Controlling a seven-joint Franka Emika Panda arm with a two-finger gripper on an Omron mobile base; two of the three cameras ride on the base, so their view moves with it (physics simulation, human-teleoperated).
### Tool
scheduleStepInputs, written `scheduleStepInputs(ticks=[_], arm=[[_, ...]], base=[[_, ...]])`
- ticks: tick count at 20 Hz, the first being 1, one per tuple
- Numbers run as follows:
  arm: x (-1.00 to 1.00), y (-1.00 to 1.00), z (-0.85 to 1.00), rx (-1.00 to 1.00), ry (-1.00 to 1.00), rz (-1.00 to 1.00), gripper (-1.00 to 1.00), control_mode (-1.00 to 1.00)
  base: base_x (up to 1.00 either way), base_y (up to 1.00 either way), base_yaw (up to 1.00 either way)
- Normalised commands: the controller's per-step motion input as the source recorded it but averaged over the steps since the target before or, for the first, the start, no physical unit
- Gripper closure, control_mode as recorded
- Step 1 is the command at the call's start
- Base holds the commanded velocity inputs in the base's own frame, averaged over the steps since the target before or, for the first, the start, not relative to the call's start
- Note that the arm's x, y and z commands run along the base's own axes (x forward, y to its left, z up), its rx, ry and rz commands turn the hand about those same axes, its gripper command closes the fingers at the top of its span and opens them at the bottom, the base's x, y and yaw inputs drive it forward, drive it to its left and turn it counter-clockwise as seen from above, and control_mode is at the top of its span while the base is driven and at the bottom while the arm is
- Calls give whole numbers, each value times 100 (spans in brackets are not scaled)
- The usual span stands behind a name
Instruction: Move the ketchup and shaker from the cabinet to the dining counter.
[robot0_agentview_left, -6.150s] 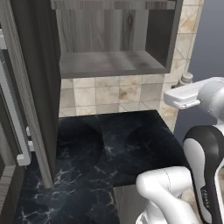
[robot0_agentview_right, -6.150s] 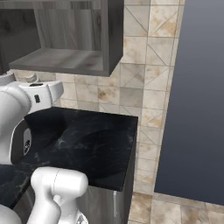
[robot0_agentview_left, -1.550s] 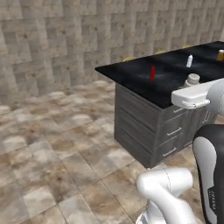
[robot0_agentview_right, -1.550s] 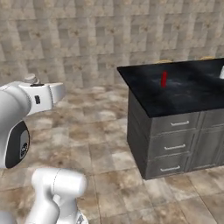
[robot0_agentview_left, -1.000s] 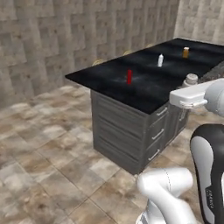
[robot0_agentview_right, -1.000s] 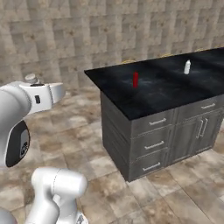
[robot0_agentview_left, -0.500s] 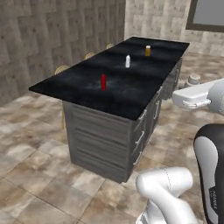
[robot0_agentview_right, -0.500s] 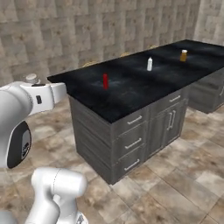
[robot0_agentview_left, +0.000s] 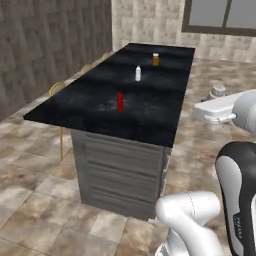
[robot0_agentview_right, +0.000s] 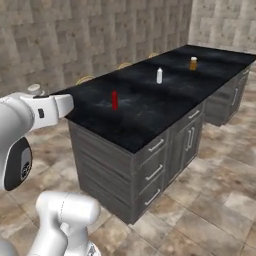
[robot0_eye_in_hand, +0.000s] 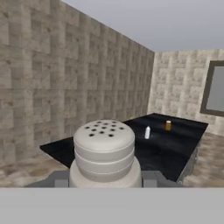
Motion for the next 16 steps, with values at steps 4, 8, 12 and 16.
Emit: scheduleStepInputs(ticks=[4,8,12,16], arm=[[0,0,0,0,0,0,100,100],[0,0,0,0,0,0,100,100],[0,0,0,0,0,0,100,100],[0,0,0,0,0,0,100,100]], base=[[42,17,-36],[39,25,-38],[40,47,-36],[37,53,-31]])
